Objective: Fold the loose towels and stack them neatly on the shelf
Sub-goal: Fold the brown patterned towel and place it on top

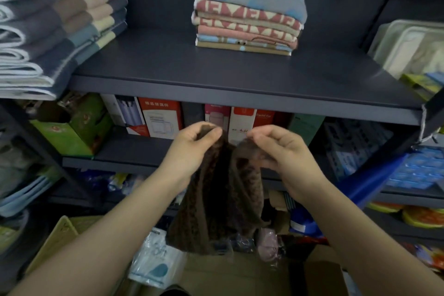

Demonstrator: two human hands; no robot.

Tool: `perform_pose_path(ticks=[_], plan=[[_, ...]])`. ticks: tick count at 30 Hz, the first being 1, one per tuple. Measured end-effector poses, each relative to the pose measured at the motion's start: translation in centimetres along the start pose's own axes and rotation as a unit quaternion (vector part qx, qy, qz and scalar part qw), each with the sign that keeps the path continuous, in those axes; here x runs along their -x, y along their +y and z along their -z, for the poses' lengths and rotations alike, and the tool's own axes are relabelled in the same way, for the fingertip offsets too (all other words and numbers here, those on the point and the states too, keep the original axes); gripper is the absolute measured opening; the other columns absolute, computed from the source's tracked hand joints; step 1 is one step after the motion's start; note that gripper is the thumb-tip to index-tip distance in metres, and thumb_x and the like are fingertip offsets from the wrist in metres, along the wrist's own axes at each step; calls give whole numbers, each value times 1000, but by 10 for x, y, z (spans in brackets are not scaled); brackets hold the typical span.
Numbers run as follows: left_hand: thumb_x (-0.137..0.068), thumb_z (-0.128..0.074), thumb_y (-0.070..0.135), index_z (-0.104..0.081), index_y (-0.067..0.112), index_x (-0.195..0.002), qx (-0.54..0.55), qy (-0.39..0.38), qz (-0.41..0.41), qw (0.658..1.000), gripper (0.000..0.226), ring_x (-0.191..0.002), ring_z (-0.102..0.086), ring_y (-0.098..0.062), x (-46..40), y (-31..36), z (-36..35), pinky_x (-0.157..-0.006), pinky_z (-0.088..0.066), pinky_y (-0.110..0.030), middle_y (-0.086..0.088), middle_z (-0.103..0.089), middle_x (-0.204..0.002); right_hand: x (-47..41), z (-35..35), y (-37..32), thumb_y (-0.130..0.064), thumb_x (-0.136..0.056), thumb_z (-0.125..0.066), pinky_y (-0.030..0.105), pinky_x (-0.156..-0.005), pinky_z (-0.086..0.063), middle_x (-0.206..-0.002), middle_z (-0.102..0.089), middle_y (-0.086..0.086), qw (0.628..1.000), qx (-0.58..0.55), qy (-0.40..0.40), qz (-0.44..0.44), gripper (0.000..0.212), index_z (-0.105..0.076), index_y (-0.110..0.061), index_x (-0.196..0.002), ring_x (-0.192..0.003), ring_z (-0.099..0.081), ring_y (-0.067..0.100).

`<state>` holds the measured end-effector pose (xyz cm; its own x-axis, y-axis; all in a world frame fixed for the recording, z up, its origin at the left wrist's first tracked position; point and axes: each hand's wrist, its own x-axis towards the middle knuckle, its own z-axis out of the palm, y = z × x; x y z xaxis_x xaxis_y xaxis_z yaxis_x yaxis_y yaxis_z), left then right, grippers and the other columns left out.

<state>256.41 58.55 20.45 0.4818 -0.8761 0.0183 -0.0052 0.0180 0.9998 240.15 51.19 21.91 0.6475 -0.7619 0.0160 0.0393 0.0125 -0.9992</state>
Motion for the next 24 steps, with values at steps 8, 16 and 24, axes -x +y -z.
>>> perform_pose_path(ticks=[8,16,24], plan=[[-85,-61,15,-74,30,-73,35,-16,3,999,23,-67,-68,-8,13,-7,-13,-58,-50,-17,3,-73,-72,13,-9,1,-14,-79,-66,21,-75,-51,-80,-67,-7,949,282,12,140,8,-69,-21,-82,-78,-63,4],[-85,-61,15,-74,21,-77,71,-5,11,997,17,-65,-65,-11,18,-10,-17,-57,-51,-22,-1,-72,-72,18,-16,8,-13,-90,-55,19,-66,-46,-73,-61,-8,942,288,-63,161,9,-60,-18,-83,-70,-57,4],[-91,-54,20,-74,35,-78,27,-31,-46,998,28,-73,-67,-3,25,-8,-23,-64,-50,-14,8,-73,-77,18,-16,11,-21,-84,-63,14,-56,-44,-65,-62,-9,945,276,73,161,12,-58,-28,-76,-64,-59,4]])
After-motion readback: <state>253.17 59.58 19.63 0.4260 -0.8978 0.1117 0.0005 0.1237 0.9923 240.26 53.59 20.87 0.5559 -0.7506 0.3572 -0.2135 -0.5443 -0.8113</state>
